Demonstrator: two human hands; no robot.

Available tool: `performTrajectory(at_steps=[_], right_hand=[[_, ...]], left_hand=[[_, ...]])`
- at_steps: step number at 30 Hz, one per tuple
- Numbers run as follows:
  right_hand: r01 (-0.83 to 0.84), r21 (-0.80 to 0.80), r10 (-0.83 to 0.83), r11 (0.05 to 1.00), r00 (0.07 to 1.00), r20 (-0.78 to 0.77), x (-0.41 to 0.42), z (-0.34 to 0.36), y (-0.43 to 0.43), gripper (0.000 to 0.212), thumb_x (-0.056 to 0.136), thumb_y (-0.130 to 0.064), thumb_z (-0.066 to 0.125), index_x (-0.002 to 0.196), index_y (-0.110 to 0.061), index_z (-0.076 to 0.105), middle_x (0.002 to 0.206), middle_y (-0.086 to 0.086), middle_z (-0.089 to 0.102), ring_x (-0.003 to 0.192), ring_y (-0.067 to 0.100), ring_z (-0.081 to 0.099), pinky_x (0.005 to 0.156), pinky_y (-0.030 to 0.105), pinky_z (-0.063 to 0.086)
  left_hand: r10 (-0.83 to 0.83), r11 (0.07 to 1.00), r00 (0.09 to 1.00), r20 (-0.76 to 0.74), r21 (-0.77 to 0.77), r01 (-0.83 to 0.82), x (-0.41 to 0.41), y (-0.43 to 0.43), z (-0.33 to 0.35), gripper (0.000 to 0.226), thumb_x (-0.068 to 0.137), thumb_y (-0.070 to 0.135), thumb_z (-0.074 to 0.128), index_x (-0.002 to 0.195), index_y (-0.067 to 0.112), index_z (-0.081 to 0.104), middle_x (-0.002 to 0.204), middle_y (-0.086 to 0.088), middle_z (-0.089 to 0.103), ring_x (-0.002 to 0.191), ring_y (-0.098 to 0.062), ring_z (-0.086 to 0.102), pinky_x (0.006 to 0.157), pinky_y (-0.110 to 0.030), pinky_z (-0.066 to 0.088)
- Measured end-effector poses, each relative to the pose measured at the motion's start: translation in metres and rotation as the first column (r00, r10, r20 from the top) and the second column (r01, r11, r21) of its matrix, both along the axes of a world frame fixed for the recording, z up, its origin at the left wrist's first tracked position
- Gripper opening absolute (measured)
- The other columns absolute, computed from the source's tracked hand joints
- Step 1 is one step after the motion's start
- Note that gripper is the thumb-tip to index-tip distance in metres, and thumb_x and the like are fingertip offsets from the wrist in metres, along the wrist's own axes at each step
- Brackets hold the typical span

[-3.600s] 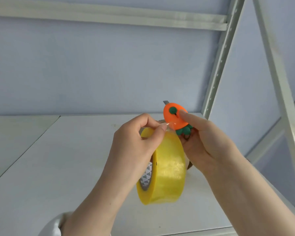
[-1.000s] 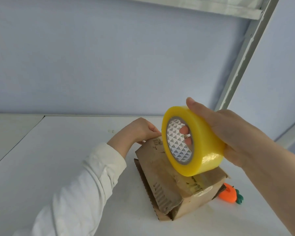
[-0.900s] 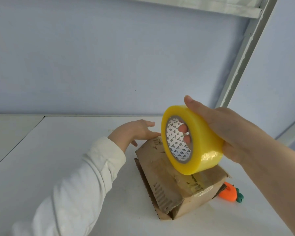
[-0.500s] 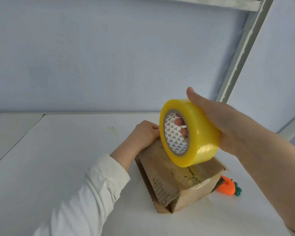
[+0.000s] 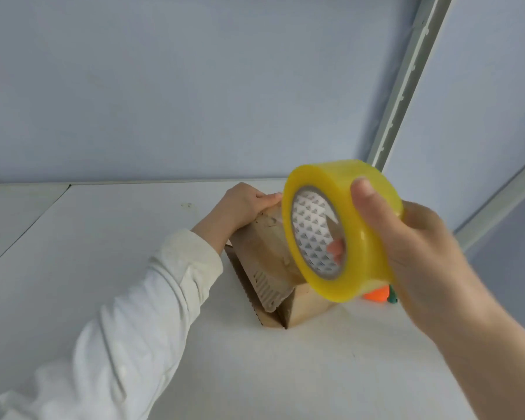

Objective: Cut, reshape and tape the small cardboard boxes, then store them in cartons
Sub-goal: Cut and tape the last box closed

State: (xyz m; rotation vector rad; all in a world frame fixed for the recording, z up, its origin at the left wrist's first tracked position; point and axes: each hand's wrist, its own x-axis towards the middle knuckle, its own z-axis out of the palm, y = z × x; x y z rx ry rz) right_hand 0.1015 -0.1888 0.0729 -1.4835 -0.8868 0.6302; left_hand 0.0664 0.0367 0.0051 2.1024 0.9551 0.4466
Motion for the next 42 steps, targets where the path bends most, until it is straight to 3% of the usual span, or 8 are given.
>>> performTrajectory(at_steps=[7,13,16,21,27,30,35,42], right_hand=[[0.061,-0.361,-0.032,0.931,0.996,0.087,-0.011,-0.018,-0.056,0.066,0.027,-0.086,0.052,0.077,-0.047,0.068,0.069,0.003,0.072,0.068,0.023,0.07,0.079,0.05,0.055],[0.089,-0.37,-0.089,0.925,0.996,0.019,-0.015,-0.03,-0.056,0.073,0.043,-0.077,0.056,0.077,-0.015,0.069,0.068,0.003,0.072,0.071,0.025,0.07,0.082,0.05,0.054],[0.088,-0.357,-0.095,0.93,0.995,-0.003,-0.012,-0.03,-0.06,0.057,0.039,-0.072,0.054,0.075,-0.032,0.072,0.072,0.001,0.073,0.074,0.023,0.07,0.084,0.05,0.054],[0.025,-0.368,-0.042,0.929,0.998,-0.04,-0.008,-0.025,-0.058,0.07,0.038,-0.071,0.056,0.077,-0.015,0.071,0.074,0.004,0.074,0.081,0.028,0.07,0.088,0.052,0.051],[-0.197,-0.217,0.165,0.956,0.974,-0.156,0.009,0.026,-0.025,0.044,0.059,-0.041,0.064,0.087,-0.007,0.066,0.077,0.005,0.072,0.07,0.021,0.067,0.07,0.042,0.056],[-0.274,-0.04,0.262,0.961,0.947,-0.185,0.012,0.058,0.008,0.036,0.062,-0.029,0.06,0.092,-0.009,0.068,0.091,0.008,0.074,0.082,0.025,0.069,0.074,0.037,0.057],[-0.193,-0.018,0.192,0.981,0.979,-0.065,0.023,0.063,0.061,0.047,0.073,-0.045,0.063,0.107,-0.013,0.063,0.096,0.005,0.074,0.083,0.022,0.071,0.074,0.036,0.059],[-0.17,0.064,0.172,0.983,0.984,-0.035,0.019,0.039,0.097,0.042,0.074,-0.052,0.06,0.084,-0.013,0.069,0.088,0.009,0.074,0.085,0.025,0.071,0.077,0.035,0.058]], left_hand=[[-0.022,1.0,1.0,0.0,0.0,0.022,-0.004,-0.003,-0.002,0.044,0.09,0.049,0.053,0.097,0.01,0.073,0.086,-0.012,0.071,0.078,-0.019,0.063,0.065,-0.021,0.042],[-0.163,0.96,0.977,0.139,0.252,0.124,-0.013,-0.017,-0.007,0.037,0.092,0.046,0.047,0.123,0.028,0.058,0.139,0.0,0.048,0.133,-0.015,0.038,0.107,-0.028,0.028],[-0.528,0.708,0.849,0.022,0.564,0.426,-0.042,-0.031,-0.019,0.068,0.08,0.071,0.04,0.135,0.03,0.044,0.152,0.002,0.026,0.144,-0.011,0.011,0.117,-0.036,0.006],[-0.542,0.324,0.794,-0.274,0.804,0.499,-0.058,-0.037,-0.033,0.077,0.081,0.068,0.043,0.138,0.017,0.035,0.147,-0.004,0.037,0.138,-0.015,0.03,0.115,-0.037,0.018],[-0.501,0.774,0.855,0.133,0.511,0.374,-0.063,-0.029,-0.016,0.051,0.08,0.067,0.044,0.118,0.034,0.05,0.11,0.029,0.058,0.102,0.004,0.055,0.089,-0.011,0.039],[-0.348,0.929,0.869,0.353,0.253,0.27,-0.063,-0.018,-0.009,0.071,0.075,0.074,0.043,0.109,0.013,0.058,0.097,-0.002,0.066,0.088,-0.013,0.059,0.086,-0.03,0.045],[-0.298,0.953,0.846,0.442,0.086,0.291,-0.072,-0.02,0.004,0.096,0.053,0.069,0.071,0.135,0.04,0.03,0.137,0.021,0.038,0.126,0.011,0.034,0.102,-0.011,0.034],[-0.24,0.945,0.948,0.21,0.274,0.178,-0.062,-0.007,0.018,0.088,0.068,0.041,0.078,0.137,0.044,0.022,0.121,0.02,0.038,0.11,0.01,0.036,0.092,-0.005,0.033]])
